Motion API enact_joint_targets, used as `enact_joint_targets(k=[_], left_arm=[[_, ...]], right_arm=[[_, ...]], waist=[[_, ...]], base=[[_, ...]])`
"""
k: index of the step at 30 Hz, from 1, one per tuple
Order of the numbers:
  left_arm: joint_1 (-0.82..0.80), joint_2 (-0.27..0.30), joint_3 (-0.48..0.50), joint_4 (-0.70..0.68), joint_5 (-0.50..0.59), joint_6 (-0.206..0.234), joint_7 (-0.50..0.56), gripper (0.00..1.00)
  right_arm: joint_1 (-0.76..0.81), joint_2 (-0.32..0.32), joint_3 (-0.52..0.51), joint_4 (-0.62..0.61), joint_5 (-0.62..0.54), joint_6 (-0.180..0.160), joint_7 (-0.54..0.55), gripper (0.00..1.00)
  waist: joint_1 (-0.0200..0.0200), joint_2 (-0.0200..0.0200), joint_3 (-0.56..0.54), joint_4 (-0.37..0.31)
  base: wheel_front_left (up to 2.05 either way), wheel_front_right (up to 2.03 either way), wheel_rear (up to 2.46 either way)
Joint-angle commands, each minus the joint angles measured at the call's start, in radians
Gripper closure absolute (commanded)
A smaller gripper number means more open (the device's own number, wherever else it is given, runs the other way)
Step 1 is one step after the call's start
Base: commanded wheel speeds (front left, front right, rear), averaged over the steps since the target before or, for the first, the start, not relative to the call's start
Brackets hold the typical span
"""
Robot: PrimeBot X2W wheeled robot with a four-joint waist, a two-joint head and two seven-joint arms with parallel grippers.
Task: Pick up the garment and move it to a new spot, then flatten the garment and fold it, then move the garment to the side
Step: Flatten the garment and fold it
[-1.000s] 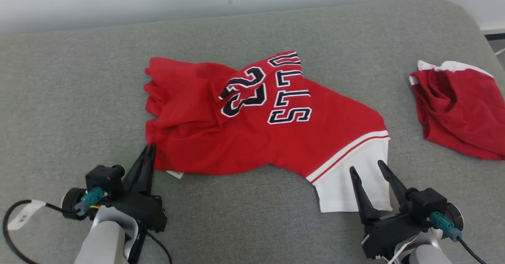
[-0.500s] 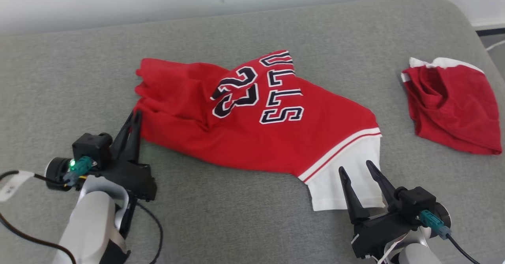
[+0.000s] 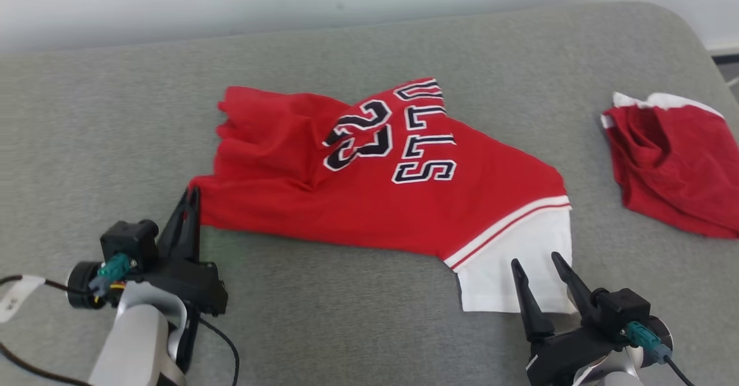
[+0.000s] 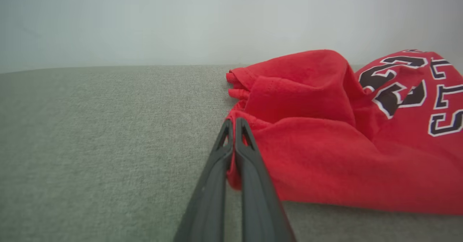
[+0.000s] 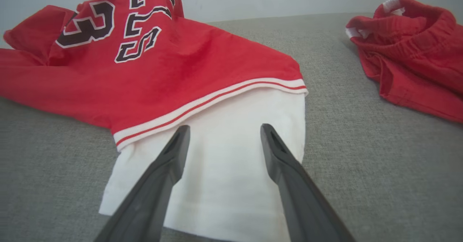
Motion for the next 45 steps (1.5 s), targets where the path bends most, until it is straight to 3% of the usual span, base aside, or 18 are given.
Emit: enact_joint_targets(k=[1, 12, 19, 21, 22, 28, 31, 45], left_arm=[[0.027, -0.001, 0.003, -0.002, -0.004, -0.003, -0.001, 1.00], [0.169, -0.023, -0.003, -0.021, -0.044, 0.007, -0.001, 1.00], [0.220, -0.026, -0.007, 0.022, -0.068, 0.020, -0.001, 1.00], [0.220, -0.026, -0.008, 0.035, -0.070, 0.022, -0.001, 0.22], [0.219, -0.027, -0.008, 0.043, -0.070, 0.025, -0.001, 0.00], [0.188, -0.026, 0.016, -0.012, -0.056, 0.040, -0.001, 0.00], [0.190, -0.027, 0.012, -0.022, -0.052, 0.024, -0.001, 0.00], [0.168, -0.027, 0.015, 0.096, -0.063, 0.016, -0.001, 0.00]], right_arm=[[0.011, -0.002, 0.004, 0.003, -0.003, 0.000, -0.005, 0.00], [0.050, 0.007, 0.002, 0.026, 0.013, 0.000, -0.005, 0.00], [0.049, 0.016, 0.006, 0.036, 0.012, 0.000, -0.005, 0.00], [0.043, 0.017, 0.011, 0.037, 0.012, 0.000, -0.005, 0.00], [0.041, 0.016, 0.011, 0.037, 0.014, 0.000, -0.005, 0.00], [0.039, 0.012, 0.011, 0.037, 0.021, 0.000, -0.005, 0.00], [0.041, 0.014, 0.011, 0.037, 0.019, 0.000, -0.005, 0.00], [0.029, 0.007, 0.015, 0.039, 0.024, 0.000, -0.005, 0.00]], waist=[[0.0000, -0.0001, -0.055, 0.069], [0.0000, -0.0001, -0.137, 0.186], [0.0000, -0.0001, -0.144, 0.214], [0.0000, -0.0001, -0.141, 0.211], [0.0000, -0.0001, -0.139, 0.208], [0.0000, -0.0001, -0.127, 0.187], [0.0000, -0.0001, -0.124, 0.175], [0.0000, -0.0001, -0.106, 0.135]], base=[[0.00, 0.00, 0.00], [0.00, 0.00, 0.00], [0.00, 0.00, 0.00], [0.00, 0.00, 0.00], [0.00, 0.00, 0.00], [0.00, 0.00, 0.00], [0.00, 0.00, 0.00], [0.00, 0.00, 0.00]])
